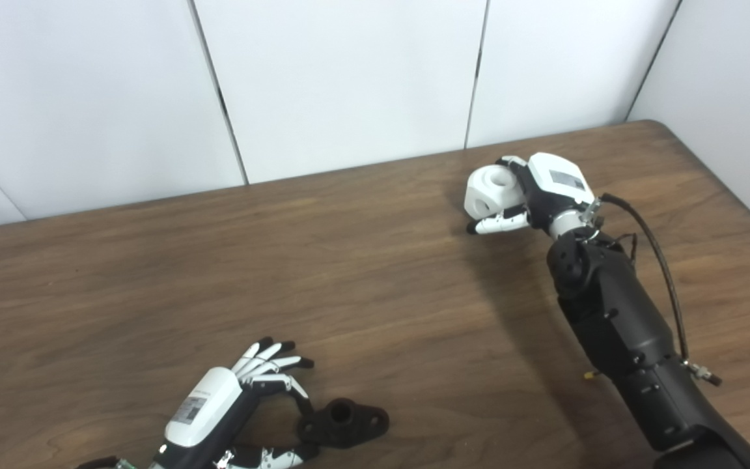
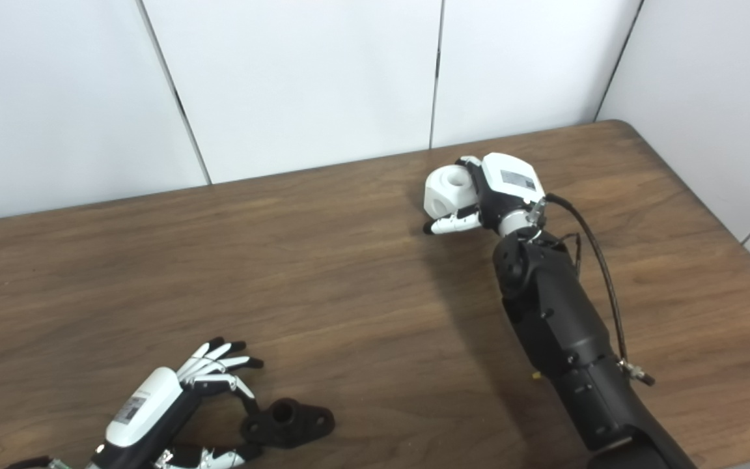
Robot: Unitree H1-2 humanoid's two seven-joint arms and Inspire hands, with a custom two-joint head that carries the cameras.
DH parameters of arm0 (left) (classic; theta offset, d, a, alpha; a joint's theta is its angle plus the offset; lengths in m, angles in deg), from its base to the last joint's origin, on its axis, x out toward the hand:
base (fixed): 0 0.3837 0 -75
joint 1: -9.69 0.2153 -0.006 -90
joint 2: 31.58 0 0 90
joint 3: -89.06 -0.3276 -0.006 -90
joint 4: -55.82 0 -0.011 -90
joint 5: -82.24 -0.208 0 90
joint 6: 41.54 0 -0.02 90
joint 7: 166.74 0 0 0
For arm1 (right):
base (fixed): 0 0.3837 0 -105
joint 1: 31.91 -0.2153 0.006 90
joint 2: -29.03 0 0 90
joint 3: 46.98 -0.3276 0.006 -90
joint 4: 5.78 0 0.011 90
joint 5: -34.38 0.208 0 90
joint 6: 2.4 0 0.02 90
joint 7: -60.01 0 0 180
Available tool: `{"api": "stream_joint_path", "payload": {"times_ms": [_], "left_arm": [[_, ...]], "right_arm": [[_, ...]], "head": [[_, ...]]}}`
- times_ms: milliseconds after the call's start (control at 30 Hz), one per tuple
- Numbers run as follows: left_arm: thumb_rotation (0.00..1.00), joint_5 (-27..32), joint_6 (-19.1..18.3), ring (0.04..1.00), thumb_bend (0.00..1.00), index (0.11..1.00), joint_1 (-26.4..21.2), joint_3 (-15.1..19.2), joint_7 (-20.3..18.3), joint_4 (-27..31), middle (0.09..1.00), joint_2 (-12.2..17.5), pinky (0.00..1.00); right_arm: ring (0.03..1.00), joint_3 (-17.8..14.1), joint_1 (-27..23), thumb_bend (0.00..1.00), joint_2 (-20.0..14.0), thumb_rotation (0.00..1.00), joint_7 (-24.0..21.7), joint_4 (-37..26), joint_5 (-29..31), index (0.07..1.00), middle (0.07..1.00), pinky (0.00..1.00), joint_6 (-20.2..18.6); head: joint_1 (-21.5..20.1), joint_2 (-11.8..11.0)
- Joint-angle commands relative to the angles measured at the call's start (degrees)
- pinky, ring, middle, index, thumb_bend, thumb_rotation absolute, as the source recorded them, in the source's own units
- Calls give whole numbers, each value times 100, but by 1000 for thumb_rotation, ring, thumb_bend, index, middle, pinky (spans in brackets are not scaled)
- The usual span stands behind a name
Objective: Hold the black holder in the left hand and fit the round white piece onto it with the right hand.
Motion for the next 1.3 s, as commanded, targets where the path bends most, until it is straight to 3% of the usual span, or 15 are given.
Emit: {"api": "stream_joint_path", "payload": {"times_ms": [0,300,800,1067,1133,1167,1200,1267], "left_arm": [[64,-468,-328,941,517,487,507,-288,-685,-382,817,203,1000],[63,-478,-295,941,517,487,516,-285,-641,-404,816,188,1000],[65,-460,-327,940,516,487,531,-298,-669,-352,817,178,1000],[65,-474,-329,943,516,487,540,-296,-661,-329,819,177,1000],[65,-456,-325,943,516,487,546,-290,-659,-328,818,179,1000],[65,-452,-326,944,516,488,548,-288,-660,-326,819,179,1000],[65,-455,-328,945,516,488,549,-287,-660,-323,819,180,1000],[65,-462,-337,945,516,488,554,-282,-659,-306,820,180,1000]], "right_arm": [[826,-8,-310,857,-70,484,180,-99,-46,879,769,734,-1],[828,48,-328,858,-53,486,141,-88,-97,878,783,719,-3],[807,116,-428,850,-25,361,128,-22,-115,861,750,712,-5],[691,2,-402,809,37,163,287,-111,-17,731,585,653,-5],[674,11,-396,632,23,42,272,-149,-30,682,511,670,-3],[659,16,-396,594,18,17,251,-164,-52,655,494,667,-4],[644,17,-396,552,17,7,233,-175,-67,545,487,680,-4],[623,29,-396,534,6,5,211,-192,-73,534,459,735,-4]], "head": [[-3,0],[4,0],[13,18],[17,38],[19,43],[19,43],[19,43],[19,58]]}}
